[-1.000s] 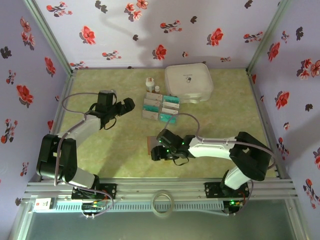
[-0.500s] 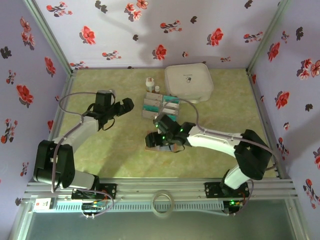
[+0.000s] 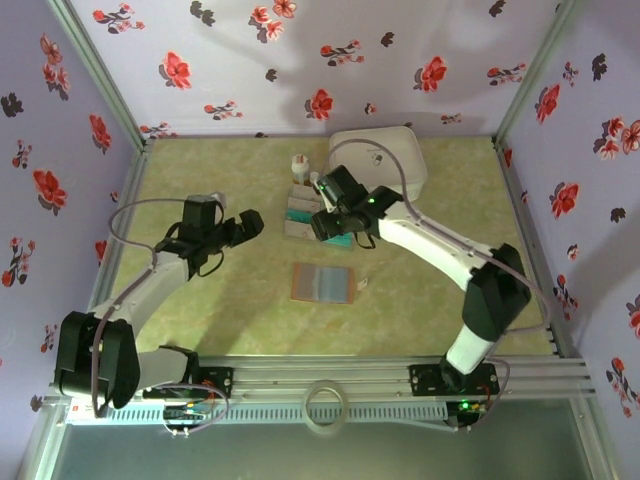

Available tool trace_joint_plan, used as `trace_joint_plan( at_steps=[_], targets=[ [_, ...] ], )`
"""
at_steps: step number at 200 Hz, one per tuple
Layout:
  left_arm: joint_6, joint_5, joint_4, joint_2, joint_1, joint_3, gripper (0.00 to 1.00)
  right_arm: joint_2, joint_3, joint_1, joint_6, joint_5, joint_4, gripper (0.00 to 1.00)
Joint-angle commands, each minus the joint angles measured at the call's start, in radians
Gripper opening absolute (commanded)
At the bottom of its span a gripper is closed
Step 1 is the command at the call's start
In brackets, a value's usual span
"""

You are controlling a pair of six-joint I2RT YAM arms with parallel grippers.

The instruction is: Put the credit cards into the card holder

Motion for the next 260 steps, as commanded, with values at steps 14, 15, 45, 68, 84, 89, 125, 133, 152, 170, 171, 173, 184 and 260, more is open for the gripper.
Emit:
trace_joint_plan(
  at_steps=[14,15,45,68,84,89,125,133,152,170,171,173,184,260],
  targets=[
    [-0.025,0.046,0.000,-0.015,0.001,-0.039,1.00,0.135,0.088,-0.001,-0.200,0.046,-0.125,0.55],
    [-0.025,0.046,0.000,-0.015,0.001,-0.040,1.00,0.138,0.090,-0.001,-0.203,0.046,-0.125,0.54],
    [-0.027,0.056,0.005,-0.009,0.001,-0.043,1.00,0.221,0.155,-0.004,-0.236,0.039,-0.137,0.45],
    [-0.026,0.062,0.005,-0.001,0.000,-0.038,1.00,0.267,0.185,-0.007,-0.245,0.044,-0.142,0.42],
    [-0.029,0.065,0.008,0.004,0.000,-0.037,1.00,0.288,0.195,-0.011,-0.250,0.050,-0.138,0.41],
    [-0.029,0.067,0.010,0.007,0.001,-0.036,1.00,0.293,0.196,-0.014,-0.252,0.054,-0.137,0.41],
    [-0.033,0.069,0.014,0.015,0.000,-0.037,1.00,0.313,0.190,-0.032,-0.258,0.068,-0.120,0.40],
    [-0.035,0.071,0.016,0.014,0.001,-0.036,1.00,0.316,0.187,-0.036,-0.260,0.069,-0.116,0.40],
    [-0.036,0.071,0.017,0.018,0.000,-0.037,1.00,0.320,0.178,-0.043,-0.263,0.081,-0.103,0.40],
    [-0.037,0.070,0.017,0.020,-0.001,-0.036,1.00,0.324,0.174,-0.048,-0.267,0.079,-0.097,0.39],
    [-0.037,0.071,0.018,0.020,-0.001,-0.035,1.00,0.325,0.173,-0.048,-0.267,0.078,-0.097,0.39],
    [-0.038,0.070,0.019,0.020,-0.001,-0.036,1.00,0.325,0.173,-0.048,-0.268,0.078,-0.097,0.39],
    [-0.038,0.072,0.019,0.023,-0.001,-0.033,1.00,0.331,0.170,-0.048,-0.271,0.074,-0.096,0.39],
    [-0.046,0.074,0.030,0.038,-0.005,-0.030,1.00,0.340,0.136,-0.049,-0.274,0.039,-0.089,0.35]
  ],
)
